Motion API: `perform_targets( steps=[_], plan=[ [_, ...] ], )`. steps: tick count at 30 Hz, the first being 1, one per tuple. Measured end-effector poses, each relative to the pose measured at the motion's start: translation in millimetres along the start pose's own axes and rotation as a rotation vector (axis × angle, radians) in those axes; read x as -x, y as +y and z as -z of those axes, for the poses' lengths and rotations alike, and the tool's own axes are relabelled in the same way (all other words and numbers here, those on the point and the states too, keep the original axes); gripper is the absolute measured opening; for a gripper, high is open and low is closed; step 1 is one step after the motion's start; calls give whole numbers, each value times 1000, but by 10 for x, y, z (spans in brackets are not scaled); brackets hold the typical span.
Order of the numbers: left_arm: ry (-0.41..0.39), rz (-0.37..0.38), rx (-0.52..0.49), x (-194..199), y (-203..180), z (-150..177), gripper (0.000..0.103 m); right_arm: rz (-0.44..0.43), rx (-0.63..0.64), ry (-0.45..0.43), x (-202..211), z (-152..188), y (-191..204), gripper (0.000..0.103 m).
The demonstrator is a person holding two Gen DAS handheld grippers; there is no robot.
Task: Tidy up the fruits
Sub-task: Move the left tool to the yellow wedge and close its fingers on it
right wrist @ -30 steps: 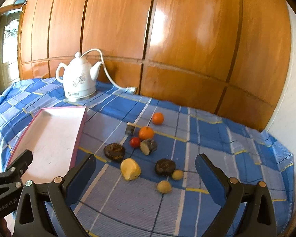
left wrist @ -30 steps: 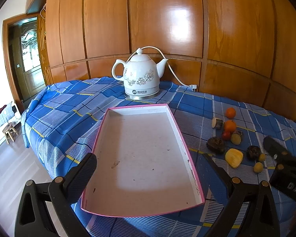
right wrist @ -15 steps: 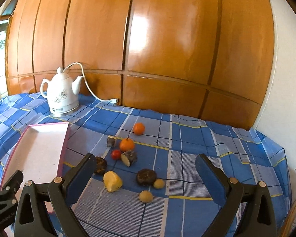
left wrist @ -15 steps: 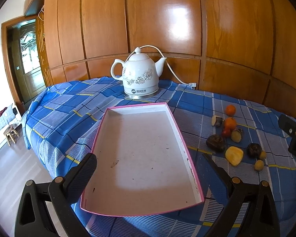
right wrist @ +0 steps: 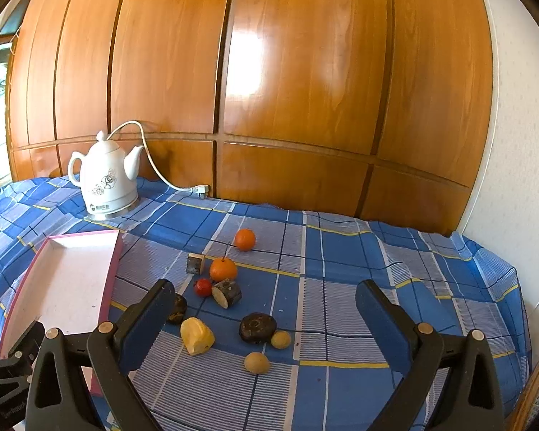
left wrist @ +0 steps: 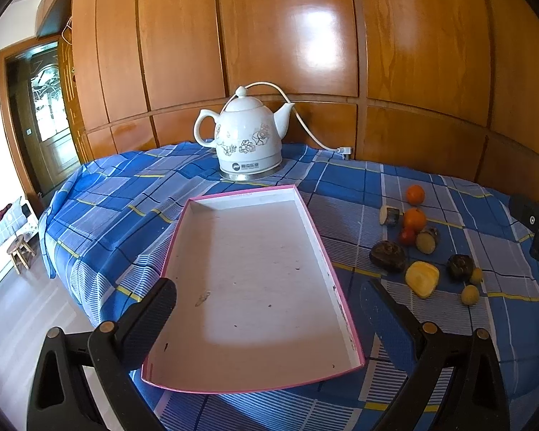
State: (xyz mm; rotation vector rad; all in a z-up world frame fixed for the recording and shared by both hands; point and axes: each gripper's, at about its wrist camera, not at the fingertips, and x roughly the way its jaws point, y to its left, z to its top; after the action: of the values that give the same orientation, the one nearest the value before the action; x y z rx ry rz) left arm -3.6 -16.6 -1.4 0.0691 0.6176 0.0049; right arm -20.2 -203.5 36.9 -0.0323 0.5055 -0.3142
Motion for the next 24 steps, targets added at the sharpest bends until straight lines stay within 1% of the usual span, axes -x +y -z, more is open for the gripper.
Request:
perform_targets(
  steps=[11,14,15,17,18,19,21,22,24],
  plan=[
    [9,4,-14,-28,-50,0,103,-11,7,12,-44,11,5,102],
    [13,12,-17,-42,-65,3,103,-20,15,30,-87,27,10,102],
    [21,26,-17,-53,-66,1,103,-31,18,41,-111,31,5,102],
    [42,71,-15,-79,-65,-3,103,-91,8,94,-212,21,-49,102],
    [55,101,-11,-95,-63,-5,103,-131,-6,131,-286,6,-106,102],
    [80,153,-4,-126,-60,-5,103,-157,-14,157,-340,-4,-142,102],
    [112,209,9,-173,-68,-1,103,-232,-34,235,-516,-70,-280,102],
    [126,217,11,-198,-80,-3,103,-261,-37,262,-581,-102,-338,102],
    [140,209,-10,-232,-124,-12,103,-305,-17,309,-718,-163,-441,102]
  ],
)
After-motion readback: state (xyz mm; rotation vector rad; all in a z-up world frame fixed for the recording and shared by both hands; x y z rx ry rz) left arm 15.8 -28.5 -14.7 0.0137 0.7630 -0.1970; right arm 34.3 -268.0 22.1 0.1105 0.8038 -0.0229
